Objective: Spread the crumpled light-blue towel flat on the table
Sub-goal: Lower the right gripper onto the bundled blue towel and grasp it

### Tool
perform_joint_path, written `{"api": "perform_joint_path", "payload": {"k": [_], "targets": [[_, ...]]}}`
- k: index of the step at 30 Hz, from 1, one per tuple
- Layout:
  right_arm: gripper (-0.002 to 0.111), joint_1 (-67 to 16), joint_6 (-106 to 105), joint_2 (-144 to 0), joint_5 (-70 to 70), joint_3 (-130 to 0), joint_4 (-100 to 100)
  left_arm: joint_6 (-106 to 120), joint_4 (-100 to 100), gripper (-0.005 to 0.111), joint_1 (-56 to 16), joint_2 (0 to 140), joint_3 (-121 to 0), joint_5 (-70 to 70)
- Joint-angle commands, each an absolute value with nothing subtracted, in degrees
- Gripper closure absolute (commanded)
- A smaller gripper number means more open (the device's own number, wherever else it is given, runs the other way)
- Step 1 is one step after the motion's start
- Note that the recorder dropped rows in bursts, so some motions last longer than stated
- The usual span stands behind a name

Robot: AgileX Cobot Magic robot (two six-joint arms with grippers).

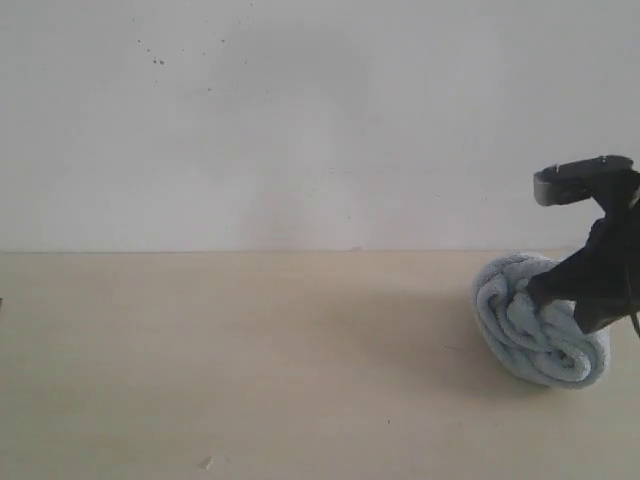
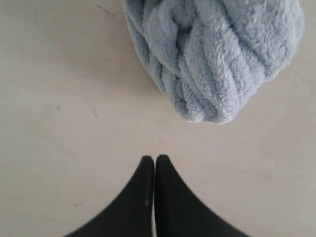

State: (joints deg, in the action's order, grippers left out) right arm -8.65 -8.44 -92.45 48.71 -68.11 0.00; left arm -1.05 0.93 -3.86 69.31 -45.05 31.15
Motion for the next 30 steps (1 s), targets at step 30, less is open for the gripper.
{"api": "perform_joint_path", "payload": {"k": [30], "targets": [[0.108,-8.5,13.3,-108.9,26.6,-68.5,-20.4,54.0,-52.0,0.092,-9.8,80.7,-46.7,35.5]]}}
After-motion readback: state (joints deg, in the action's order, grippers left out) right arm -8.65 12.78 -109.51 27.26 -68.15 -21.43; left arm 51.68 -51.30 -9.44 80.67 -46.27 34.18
